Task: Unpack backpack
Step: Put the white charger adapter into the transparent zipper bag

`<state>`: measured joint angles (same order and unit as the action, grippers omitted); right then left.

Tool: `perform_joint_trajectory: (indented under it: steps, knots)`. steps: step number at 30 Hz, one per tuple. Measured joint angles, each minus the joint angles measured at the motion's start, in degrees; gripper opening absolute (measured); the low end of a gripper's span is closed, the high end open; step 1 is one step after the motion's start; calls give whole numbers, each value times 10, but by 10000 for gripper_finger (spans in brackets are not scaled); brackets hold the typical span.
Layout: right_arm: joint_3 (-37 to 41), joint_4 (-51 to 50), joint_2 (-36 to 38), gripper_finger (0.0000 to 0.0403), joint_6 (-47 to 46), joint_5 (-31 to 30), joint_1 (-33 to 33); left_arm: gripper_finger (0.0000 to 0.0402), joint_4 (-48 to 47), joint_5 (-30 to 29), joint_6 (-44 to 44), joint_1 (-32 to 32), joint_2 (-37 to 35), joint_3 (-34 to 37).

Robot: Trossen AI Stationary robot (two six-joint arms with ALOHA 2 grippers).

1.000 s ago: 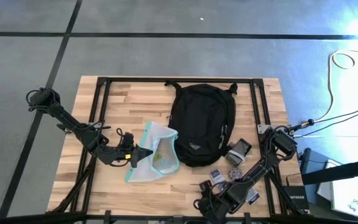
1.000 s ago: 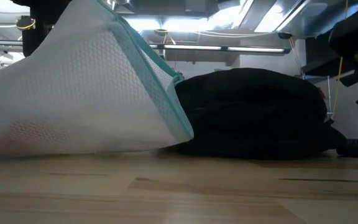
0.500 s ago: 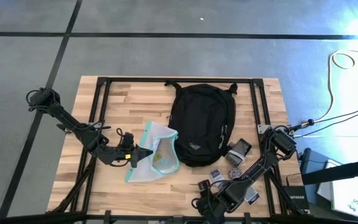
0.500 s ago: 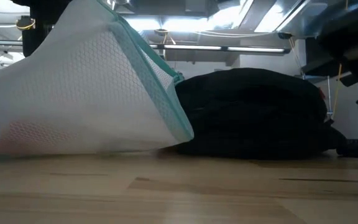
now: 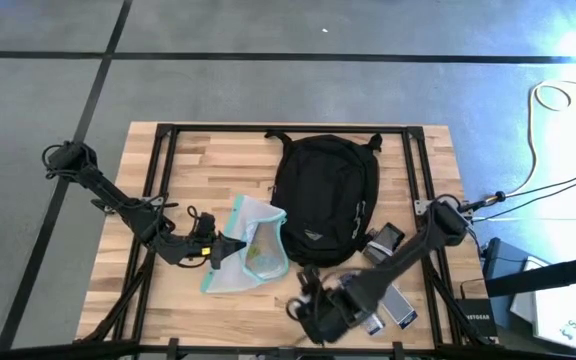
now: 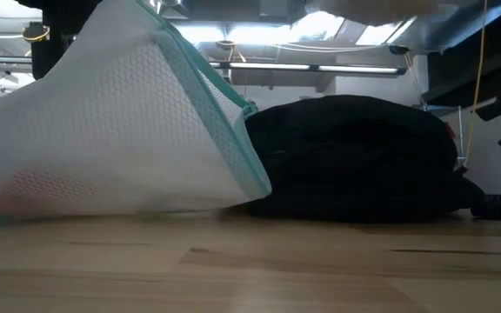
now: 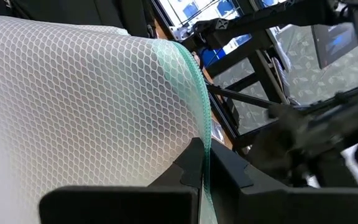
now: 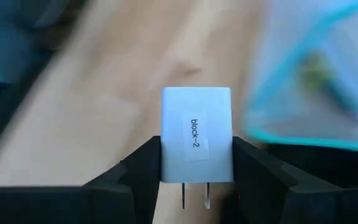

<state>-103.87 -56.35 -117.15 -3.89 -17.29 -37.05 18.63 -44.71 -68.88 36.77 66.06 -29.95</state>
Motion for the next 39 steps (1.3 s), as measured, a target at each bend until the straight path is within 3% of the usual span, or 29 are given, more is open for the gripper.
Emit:
perform_joint_trajectory:
  steps: [3,8,15,20,25,30,39]
  knots:
    - [-18,-12,1,161,30,-41,34,1,0,0,-1,0,0,0]
    - [-1,16,1,161,71,-50,106,1,0,0,0,0,0,0]
    - [36,173,-4,161,90,-56,181,1,0,1,1,0,0,0]
    - [38,214,-41,161,96,-41,180,1,0,0,3,0,0,0]
    - [38,241,-75,161,1,-39,174,1,-2,0,4,0,0,0]
    - [38,329,-89,161,-79,-36,176,1,-2,0,4,0,0,0]
    - [38,408,-89,168,-76,26,175,1,-2,0,7,0,0,0]
